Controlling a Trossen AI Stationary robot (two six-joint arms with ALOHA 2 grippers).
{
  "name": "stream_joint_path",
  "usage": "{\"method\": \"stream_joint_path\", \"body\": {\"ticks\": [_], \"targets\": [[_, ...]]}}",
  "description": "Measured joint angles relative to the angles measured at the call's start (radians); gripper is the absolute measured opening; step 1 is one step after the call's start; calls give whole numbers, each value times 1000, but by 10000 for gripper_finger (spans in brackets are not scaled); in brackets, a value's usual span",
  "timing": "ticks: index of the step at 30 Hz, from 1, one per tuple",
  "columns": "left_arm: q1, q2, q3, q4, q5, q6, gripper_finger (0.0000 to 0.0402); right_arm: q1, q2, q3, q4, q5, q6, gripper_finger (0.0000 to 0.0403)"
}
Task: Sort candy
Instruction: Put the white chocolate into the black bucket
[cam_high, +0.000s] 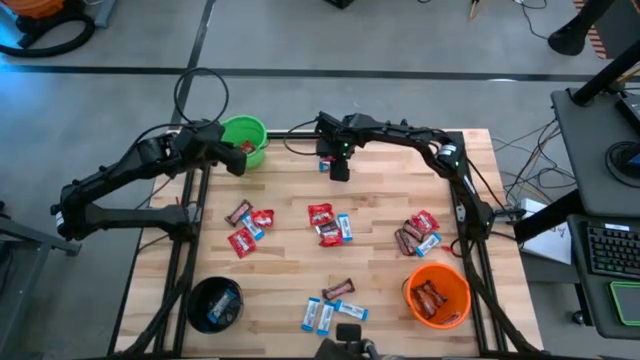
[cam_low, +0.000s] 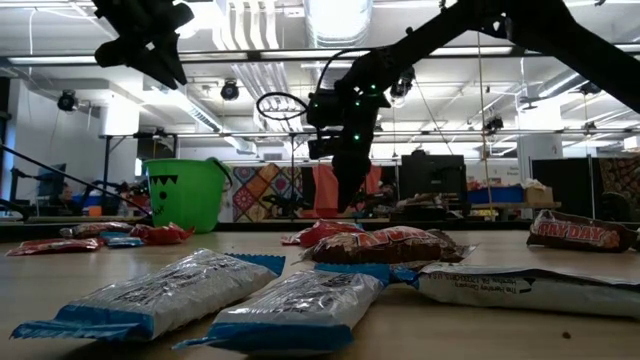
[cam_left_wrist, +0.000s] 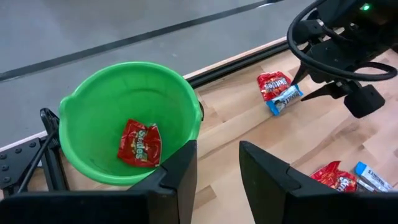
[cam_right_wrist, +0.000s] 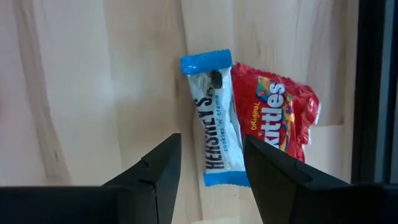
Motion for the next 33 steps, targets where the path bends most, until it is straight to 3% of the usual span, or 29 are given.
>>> {"method": "stream_joint_path", "body": {"ticks": [33], "targets": [[0, 0, 0, 1, 1, -53, 103, -39, -7, -192, 109, -9, 44, 141]]}}
